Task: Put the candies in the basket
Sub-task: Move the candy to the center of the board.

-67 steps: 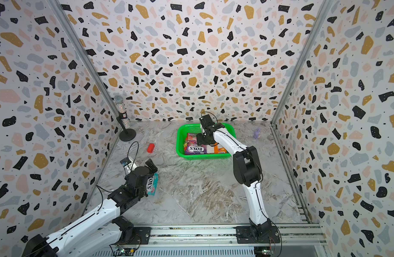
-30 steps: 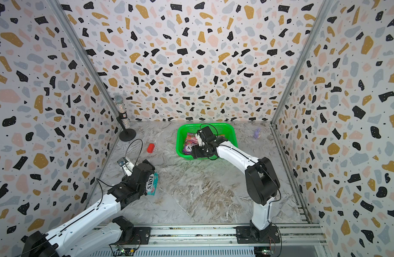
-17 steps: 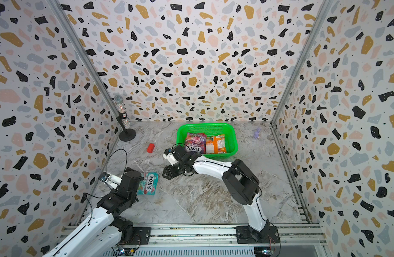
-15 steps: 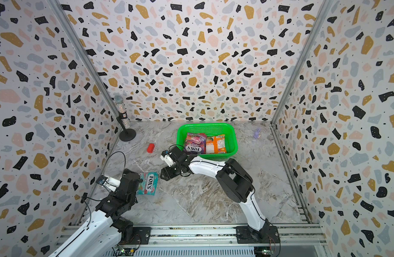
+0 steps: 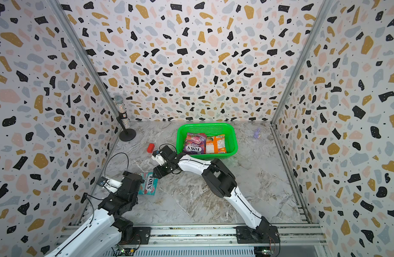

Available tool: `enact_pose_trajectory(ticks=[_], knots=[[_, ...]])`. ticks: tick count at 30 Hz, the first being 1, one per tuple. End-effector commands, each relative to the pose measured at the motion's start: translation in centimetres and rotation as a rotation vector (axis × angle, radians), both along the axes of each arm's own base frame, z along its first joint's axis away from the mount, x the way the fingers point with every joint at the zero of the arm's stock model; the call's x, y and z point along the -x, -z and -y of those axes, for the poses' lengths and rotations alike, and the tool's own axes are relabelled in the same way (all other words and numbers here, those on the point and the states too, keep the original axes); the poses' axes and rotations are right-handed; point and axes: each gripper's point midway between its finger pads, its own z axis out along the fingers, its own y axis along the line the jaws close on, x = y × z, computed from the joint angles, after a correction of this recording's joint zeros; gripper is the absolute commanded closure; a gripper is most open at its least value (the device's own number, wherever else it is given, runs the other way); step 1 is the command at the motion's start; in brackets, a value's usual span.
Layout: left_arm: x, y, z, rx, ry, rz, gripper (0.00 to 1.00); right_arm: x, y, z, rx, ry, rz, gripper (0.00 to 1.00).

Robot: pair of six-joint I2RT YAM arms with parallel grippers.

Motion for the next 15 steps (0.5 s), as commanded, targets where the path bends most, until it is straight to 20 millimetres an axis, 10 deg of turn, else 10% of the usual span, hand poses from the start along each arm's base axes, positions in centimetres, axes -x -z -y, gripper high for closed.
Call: enact_pose_trajectory(ticks=[1,15], knots=[[0.42,-0.52,-0.69,-0.010,-0.039,0.038,0.00,0.58,-0.92,-0.69,-0.021,-0.041,-0.009,0.46],[0.56,-0.52,-0.74,0.001,-0.043,0.050,0.00,1.11,-1.30,-0.74,-0.019,-0.080,-0.023,1.00]])
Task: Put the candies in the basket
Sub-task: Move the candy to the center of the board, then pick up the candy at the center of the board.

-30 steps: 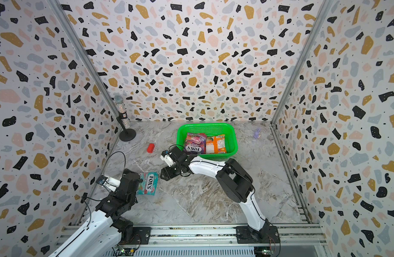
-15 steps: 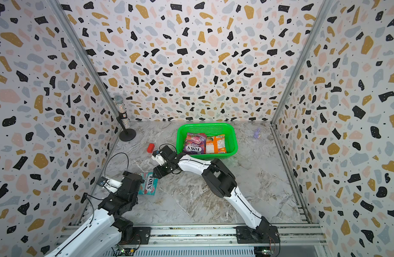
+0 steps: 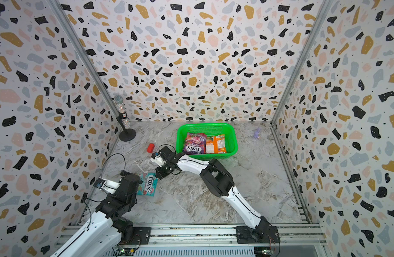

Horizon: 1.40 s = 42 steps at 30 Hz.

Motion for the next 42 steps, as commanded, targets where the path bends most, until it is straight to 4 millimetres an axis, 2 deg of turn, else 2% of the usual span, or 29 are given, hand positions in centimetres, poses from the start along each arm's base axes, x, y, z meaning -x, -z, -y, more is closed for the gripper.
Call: enact_pose_trajectory(ticks=[1,4,6,9,10,14,17,19,21,24,28,30,32,35,37,42], knots=[[0.3,0.1,-0.3,0.002,-0.014,0.009,0.00,0.3,-2.6,-0.2,-0.024,-0.017,0.016,1.00],[-0.1,0.0,0.1,0.005,0.010,0.006,0.00,0.2,-4.0,0.9,-0.021,0.010,0.054,1.00],[-0.9,-0.2,0.8,-0.007,0.069,0.002,0.00,0.0,-5.7,2.3,-0.022,0.057,0.097,1.00],[-4.1,-1.4,4.2,-0.045,0.304,0.044,0.00,0.2,-7.1,5.9,0.001,0.149,0.129,1.00],[-5.0,-1.6,5.6,-0.044,0.389,0.059,0.00,0.7,-7.2,7.7,0.016,0.180,0.137,1.00],[-7.8,-2.9,10.6,-0.074,0.656,0.050,0.00,3.3,-6.0,15.3,0.119,0.286,0.179,1.00],[-8.9,-3.2,14.3,-0.173,0.776,-0.026,0.00,5.6,-3.7,20.8,0.189,0.356,0.182,1.00],[-9.6,-3.0,16.5,-0.184,0.853,-0.057,0.00,6.9,-2.5,23.5,0.221,0.387,0.180,1.00],[-10.1,-2.5,18.2,-0.189,0.914,-0.090,0.00,8.0,-1.9,25.2,0.240,0.399,0.173,1.00],[-10.6,-1.7,19.3,-0.182,0.959,-0.124,0.00,9.4,-2.4,26.1,0.247,0.356,0.170,1.00],[-10.6,-1.4,18.7,-0.186,0.931,-0.129,0.00,8.8,-5.0,27.6,0.299,0.338,0.274,0.68],[-10.5,-1.6,18.2,-0.194,0.908,-0.122,0.00,8.5,-6.2,27.4,0.286,0.316,0.311,0.53],[-10.3,-1.8,17.7,-0.194,0.883,-0.108,0.00,8.6,-6.7,26.5,0.272,0.261,0.320,0.43],[-10.1,-1.9,17.2,-0.186,0.855,-0.086,0.00,8.9,-5.8,24.6,0.292,0.151,0.278,0.37],[-10.0,-1.9,17.1,-0.176,0.849,-0.069,0.00,9.2,-4.4,23.3,0.337,0.069,0.219,0.36],[-10.1,-1.8,17.4,-0.164,0.859,-0.064,0.00,8.3,-1.3,22.7,0.514,0.010,0.152,0.37]])
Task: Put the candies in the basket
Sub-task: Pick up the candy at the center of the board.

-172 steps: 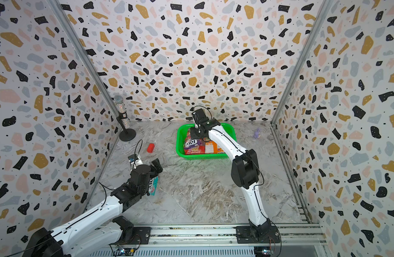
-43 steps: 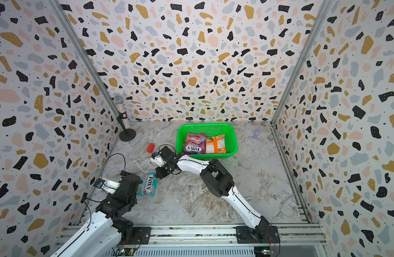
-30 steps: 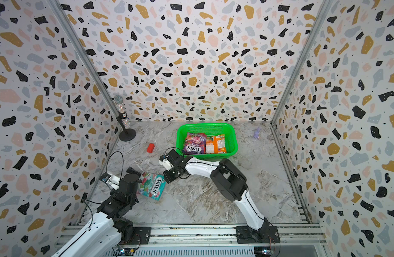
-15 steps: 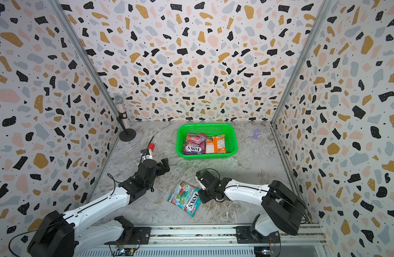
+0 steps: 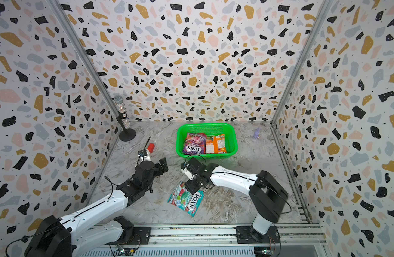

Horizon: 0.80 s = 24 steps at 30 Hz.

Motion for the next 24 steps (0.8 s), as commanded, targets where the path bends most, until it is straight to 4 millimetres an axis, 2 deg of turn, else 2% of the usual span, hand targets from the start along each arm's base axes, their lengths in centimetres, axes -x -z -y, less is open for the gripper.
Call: enact_pose_trajectory(ticks=[1,6,8,10,16,21,24], knots=[[-0.3,-0.8,0.2,0.029,-0.007,0.043,0.00,1.5,1.4,1.7,0.122,-0.063,-0.068,0.37],[-0.2,-1.0,0.0,0.029,-0.014,0.050,0.00,2.4,1.5,0.6,0.043,-0.086,-0.102,0.36],[-0.2,-1.1,0.0,0.031,-0.012,0.051,0.00,2.7,1.9,0.7,0.040,-0.087,-0.116,0.39],[-0.2,-1.0,0.0,0.031,-0.010,0.050,0.00,3.0,2.2,0.7,0.037,-0.090,-0.129,0.51],[-0.2,-0.8,0.0,0.028,-0.012,0.044,0.00,2.9,1.8,0.9,0.018,-0.075,-0.112,1.00],[-0.3,-0.7,0.0,0.027,-0.013,0.041,0.00,2.1,0.1,1.8,0.038,-0.045,-0.046,1.00],[-0.3,-0.8,0.0,0.034,-0.016,0.041,0.00,1.1,-2.7,2.5,0.026,-0.007,0.041,1.00]])
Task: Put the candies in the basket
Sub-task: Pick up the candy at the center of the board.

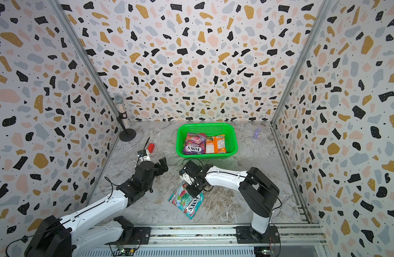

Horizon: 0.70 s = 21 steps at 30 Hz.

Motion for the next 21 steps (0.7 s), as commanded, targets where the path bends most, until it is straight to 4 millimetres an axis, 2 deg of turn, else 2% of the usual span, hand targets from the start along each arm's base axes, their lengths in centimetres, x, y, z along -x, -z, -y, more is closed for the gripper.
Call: enact_pose_trajectory(ticks=[1,5,7,12,15,18,21], knots=[[-0.1,-0.4,0.0,0.027,-0.012,0.029,0.00,-1.4,-4.7,1.5,-0.016,0.062,0.135,1.00],[-0.3,-0.3,0.1,0.035,-0.017,0.023,0.00,-3.3,-9.7,3.0,-0.074,0.133,0.313,1.00],[-0.6,-0.1,1.1,0.033,0.029,0.006,0.00,-4.3,-12.1,4.4,-0.093,0.187,0.412,1.00],[-0.8,-0.1,8.3,-0.001,0.378,-0.045,0.00,-6.8,-17.6,8.1,-0.171,0.347,0.592,1.00],[-0.3,0.3,11.1,-0.037,0.486,-0.046,0.00,-9.2,-20.9,10.8,-0.272,0.518,0.643,1.00],[-0.5,0.9,10.9,-0.072,0.457,-0.055,0.00,-12.7,-22.5,13.1,-0.329,0.685,0.610,1.00],[-0.7,0.8,10.0,-0.088,0.408,-0.052,0.00,-16.6,-22.0,13.8,-0.290,0.788,0.547,1.00]])
